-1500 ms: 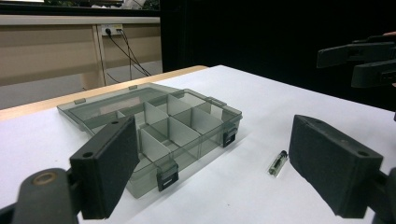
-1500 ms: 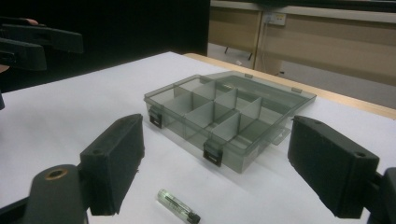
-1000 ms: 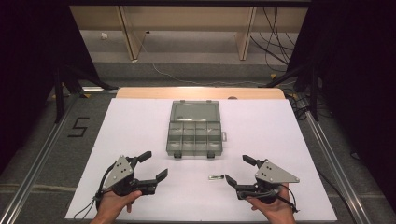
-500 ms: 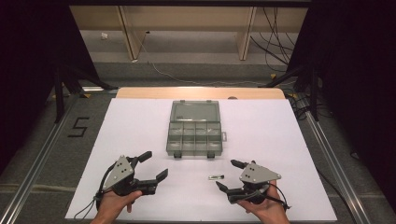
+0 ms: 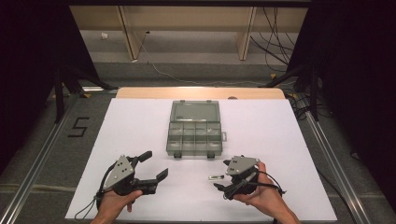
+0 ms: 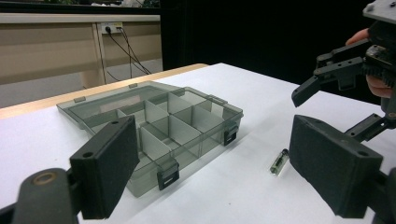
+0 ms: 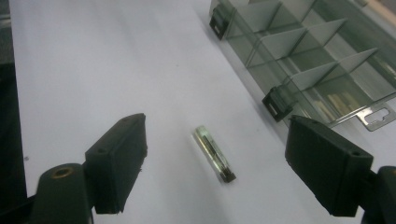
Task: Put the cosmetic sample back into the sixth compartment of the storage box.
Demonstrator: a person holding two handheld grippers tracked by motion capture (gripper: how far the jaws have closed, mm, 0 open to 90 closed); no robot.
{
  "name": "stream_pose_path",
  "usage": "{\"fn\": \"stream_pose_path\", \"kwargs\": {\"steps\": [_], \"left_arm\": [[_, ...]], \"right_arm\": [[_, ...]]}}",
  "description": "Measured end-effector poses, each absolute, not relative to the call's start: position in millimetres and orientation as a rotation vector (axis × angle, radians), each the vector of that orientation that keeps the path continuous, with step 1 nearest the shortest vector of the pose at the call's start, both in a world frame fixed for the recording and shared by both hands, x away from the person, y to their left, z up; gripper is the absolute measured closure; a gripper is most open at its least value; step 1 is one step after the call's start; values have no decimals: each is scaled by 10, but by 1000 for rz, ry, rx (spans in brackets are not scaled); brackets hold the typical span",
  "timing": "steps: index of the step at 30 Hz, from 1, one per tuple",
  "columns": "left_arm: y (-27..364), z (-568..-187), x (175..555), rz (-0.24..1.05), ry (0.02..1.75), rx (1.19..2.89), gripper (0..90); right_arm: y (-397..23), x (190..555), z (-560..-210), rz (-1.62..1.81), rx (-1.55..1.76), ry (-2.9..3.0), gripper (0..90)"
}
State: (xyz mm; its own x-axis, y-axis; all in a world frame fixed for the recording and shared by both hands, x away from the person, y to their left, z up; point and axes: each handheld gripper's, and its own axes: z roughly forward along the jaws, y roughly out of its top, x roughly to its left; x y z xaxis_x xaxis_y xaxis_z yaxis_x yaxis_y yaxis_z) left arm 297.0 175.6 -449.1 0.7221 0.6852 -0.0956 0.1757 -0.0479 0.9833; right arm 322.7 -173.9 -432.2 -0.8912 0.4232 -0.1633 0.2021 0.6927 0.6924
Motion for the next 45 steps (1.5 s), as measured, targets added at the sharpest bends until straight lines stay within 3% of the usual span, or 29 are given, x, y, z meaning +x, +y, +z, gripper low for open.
{"fn": "stream_pose_path", "kwargs": {"steps": [6,9,27,37,45], "left_arm": [[1752,-4488,2971,479,717,1606,157],[1752,-4487,2972,478,715,1606,157],[1752,-4489,2979,474,709,1596,157],[1758,-4486,2975,478,716,1603,157],[1758,-4485,2976,478,715,1605,157]], "right_arm": [[-1676,3341,-4307,902,486,2647,222],[-1614,3433,-4306,786,412,2726,276],[-1291,3723,-4442,510,292,2943,377],[-1219,3794,-4506,418,256,3003,533],[-1230,3836,-4535,398,262,3014,604]]}}
